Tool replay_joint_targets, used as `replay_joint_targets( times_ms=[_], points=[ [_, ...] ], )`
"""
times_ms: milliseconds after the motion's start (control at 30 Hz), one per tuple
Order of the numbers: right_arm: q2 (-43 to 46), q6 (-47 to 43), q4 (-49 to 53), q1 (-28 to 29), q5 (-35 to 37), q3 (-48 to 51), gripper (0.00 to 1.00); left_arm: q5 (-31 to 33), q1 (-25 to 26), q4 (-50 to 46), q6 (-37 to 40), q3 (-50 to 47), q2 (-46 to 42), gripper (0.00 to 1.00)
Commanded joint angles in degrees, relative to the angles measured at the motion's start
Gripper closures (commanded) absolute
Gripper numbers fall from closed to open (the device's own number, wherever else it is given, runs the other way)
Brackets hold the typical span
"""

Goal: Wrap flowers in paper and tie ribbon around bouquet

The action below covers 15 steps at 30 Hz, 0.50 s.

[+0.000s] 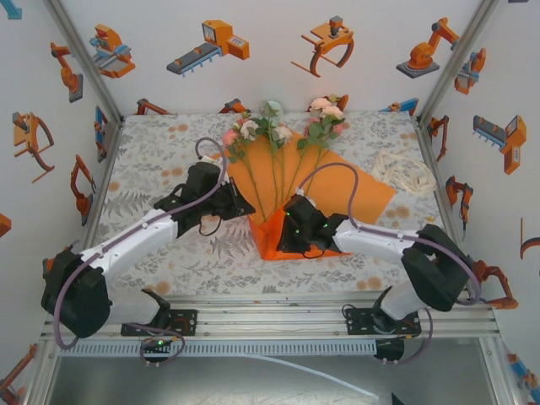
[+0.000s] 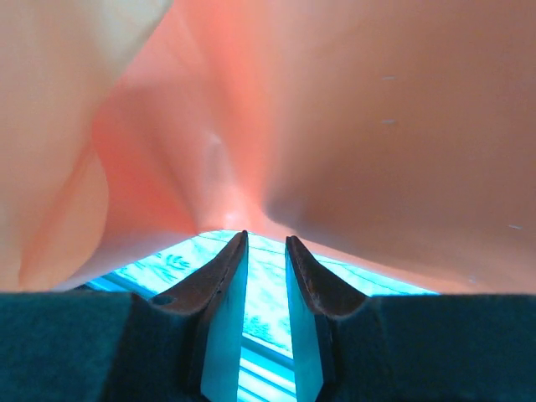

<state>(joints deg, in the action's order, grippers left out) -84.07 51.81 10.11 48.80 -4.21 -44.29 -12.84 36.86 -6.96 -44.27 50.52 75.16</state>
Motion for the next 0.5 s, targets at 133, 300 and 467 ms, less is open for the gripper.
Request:
replay_joint_targets(
  times_ms=[133, 300, 467],
  points=[
    [12.6, -11.2, -4.7, 0.4, -10.0, 7.0, 0.39, -1.0, 1.4, 4.0, -0.1, 6.4, 7.8, 1.00],
    [13.6, -7.7, -16.9, 0.7, -6.2, 9.4, 0.20, -1.6, 4.1, 5.2, -0.3, 9.5, 11.9, 1.00],
    [7.2, -3.9, -21.4, 0.2, -0.1, 7.2, 0.29, -2.9, 6.9, 5.0, 0.1, 12.8, 16.0, 1.00]
  ],
)
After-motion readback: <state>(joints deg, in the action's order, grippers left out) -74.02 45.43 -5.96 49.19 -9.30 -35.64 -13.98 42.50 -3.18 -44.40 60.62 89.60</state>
